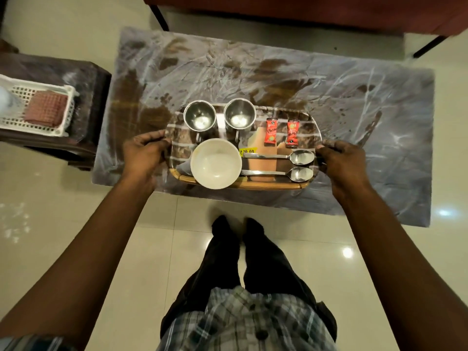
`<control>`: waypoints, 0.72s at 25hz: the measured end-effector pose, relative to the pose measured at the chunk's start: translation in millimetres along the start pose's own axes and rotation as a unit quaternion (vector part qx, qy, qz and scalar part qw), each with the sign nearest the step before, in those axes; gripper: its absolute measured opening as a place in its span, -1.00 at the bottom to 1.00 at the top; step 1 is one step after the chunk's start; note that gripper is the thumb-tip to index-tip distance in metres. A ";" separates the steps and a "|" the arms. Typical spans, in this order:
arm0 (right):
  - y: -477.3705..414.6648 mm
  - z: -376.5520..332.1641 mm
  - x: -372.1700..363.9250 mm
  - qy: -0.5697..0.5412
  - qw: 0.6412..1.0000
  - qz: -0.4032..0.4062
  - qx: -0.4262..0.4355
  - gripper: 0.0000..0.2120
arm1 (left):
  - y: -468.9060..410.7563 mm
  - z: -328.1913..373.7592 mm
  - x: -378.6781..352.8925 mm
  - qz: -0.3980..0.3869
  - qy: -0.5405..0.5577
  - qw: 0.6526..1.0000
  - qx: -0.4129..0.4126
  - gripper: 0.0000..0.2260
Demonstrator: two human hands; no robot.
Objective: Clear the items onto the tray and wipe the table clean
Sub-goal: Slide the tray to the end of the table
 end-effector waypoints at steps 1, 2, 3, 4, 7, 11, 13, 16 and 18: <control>5.5 -15.7 -0.2 0.002 1.000 -0.011 0.010 -0.87 | 7.7 8.3 10.0 0.009 0.010 1.000 0.001 -0.83; 10.7 -32.1 -1.5 0.007 0.999 -0.025 0.022 -0.92 | 16.0 16.5 19.8 0.021 0.022 1.000 0.005 -0.85; 15.5 -47.9 -4.3 0.014 0.998 -0.039 0.036 -0.90 | 23.8 23.7 29.6 0.031 0.032 0.999 0.006 -0.84; 19.3 -62.6 -8.3 0.022 0.997 -0.053 0.049 -0.87 | 31.1 29.9 39.3 0.040 0.040 0.998 0.005 -0.83; 26.1 -105.8 -28.8 0.056 0.991 -0.085 0.087 -0.80 | 53.4 43.3 65.4 0.065 0.077 0.995 -0.001 -0.84; 33.3 -166.5 -72.7 0.093 0.979 -0.137 0.123 -0.73 | 74.4 51.9 104.7 0.103 0.144 0.984 -0.002 -0.71; 35.1 -190.8 -102.9 0.115 0.970 -0.163 0.137 -0.75 | 77.5 52.9 121.8 0.107 0.164 0.981 0.003 -0.71; 32.1 -221.5 -157.6 0.141 0.959 -0.189 0.159 -0.78 | 66.9 51.6 153.2 0.119 0.177 0.977 0.009 -0.84; 29.1 -237.1 -201.9 0.164 0.950 -0.202 0.175 -0.82 | 52.8 49.2 174.1 0.121 0.185 0.975 0.022 -0.83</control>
Point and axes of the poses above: each hand's wrist, its own y-axis away from the middle knuckle, its own x-axis out of the back of the hand, z = x × y, the point moved 4 cm from there along -y, towards the middle knuckle, and after that the axes turned 4 degrees about y, right-handed, at the moved point
